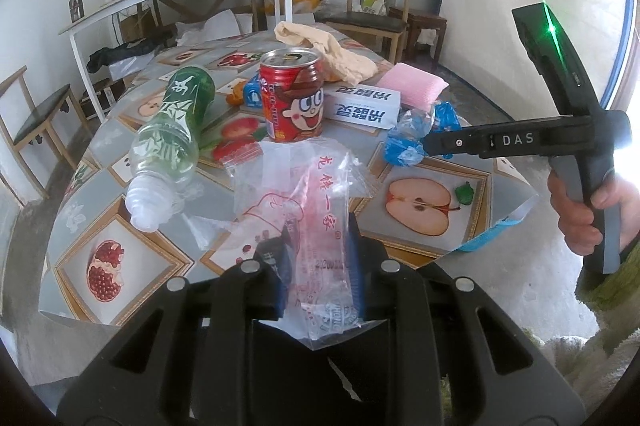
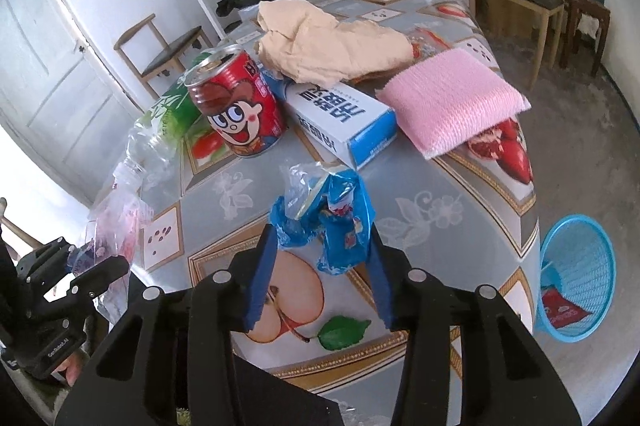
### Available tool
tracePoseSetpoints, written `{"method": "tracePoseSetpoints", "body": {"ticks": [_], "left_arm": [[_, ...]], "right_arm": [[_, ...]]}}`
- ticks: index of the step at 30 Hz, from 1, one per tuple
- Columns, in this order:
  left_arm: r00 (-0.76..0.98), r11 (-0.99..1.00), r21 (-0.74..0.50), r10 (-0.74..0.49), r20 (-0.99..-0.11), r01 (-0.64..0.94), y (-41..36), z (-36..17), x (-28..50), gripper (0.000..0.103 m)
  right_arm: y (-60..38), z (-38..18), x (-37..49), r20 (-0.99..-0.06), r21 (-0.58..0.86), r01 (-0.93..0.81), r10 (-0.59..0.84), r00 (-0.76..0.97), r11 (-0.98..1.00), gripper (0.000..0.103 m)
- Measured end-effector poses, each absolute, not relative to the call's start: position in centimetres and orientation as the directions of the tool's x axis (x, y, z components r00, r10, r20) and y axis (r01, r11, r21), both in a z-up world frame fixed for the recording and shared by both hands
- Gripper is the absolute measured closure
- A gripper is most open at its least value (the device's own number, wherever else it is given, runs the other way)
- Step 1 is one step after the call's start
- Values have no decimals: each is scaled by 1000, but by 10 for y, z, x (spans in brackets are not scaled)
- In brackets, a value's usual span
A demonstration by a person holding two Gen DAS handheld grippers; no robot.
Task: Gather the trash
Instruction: 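Carry the clear bag and blue wrapper in both tools toward the wastebasket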
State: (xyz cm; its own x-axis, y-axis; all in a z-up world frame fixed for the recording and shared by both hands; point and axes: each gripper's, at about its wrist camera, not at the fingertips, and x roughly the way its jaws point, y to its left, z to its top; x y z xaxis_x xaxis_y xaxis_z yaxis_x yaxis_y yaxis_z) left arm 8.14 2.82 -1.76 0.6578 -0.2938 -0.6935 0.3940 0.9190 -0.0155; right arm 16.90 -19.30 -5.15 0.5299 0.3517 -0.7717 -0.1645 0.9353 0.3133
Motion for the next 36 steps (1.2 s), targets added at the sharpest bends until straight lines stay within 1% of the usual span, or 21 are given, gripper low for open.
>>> {"method": "tracePoseSetpoints", "body": {"ticks": [2, 7, 9, 10, 11, 12, 17, 23, 28, 32, 36], "left_arm": [[659, 918, -14, -295, -692, 395, 27, -16, 81, 81], [660, 917, -12, -295, -691, 398, 24, -15, 80, 81], [660, 918, -12, -295, -691, 397, 24, -15, 80, 81], [660, 918, -12, -295, -691, 397, 24, -15, 80, 81], [661, 918, -12, -295, -690, 397, 24, -14, 80, 81], [661, 918, -11, -295, -690, 397, 24, -14, 80, 81], [670, 918, -4, -294, -681, 398, 21, -10, 76, 81], [685, 913, 4, -302, -663, 407, 14, 1, 70, 81], [684, 887, -3, -359, -635, 462, -2, 19, 70, 81], [648, 831, -42, -463, -605, 555, -33, 43, 77, 81], [567, 739, -90, -583, -582, 667, -81, 65, 90, 81]], "right_arm": [[-196, -51, 167, -764, 331, -163, 365, 532, 930, 66], [-200, -51, 166, -759, 337, -158, 367, 538, 928, 68], [-203, -49, 164, -751, 342, -157, 370, 547, 927, 78], [-204, -49, 164, -748, 345, -157, 372, 550, 925, 81], [-204, -48, 164, -747, 346, -157, 373, 550, 925, 86], [-205, -48, 164, -748, 344, -154, 369, 551, 926, 89], [-208, -51, 164, -745, 360, -145, 377, 551, 922, 96], [-217, -41, 155, -694, 408, -161, 420, 585, 899, 99], [-242, -19, 138, -635, 430, -152, 418, 650, 890, 99], [-282, 0, 115, -595, 430, -76, 345, 726, 900, 99], [-342, 15, 80, -563, 427, 70, 205, 801, 902, 99]]}}
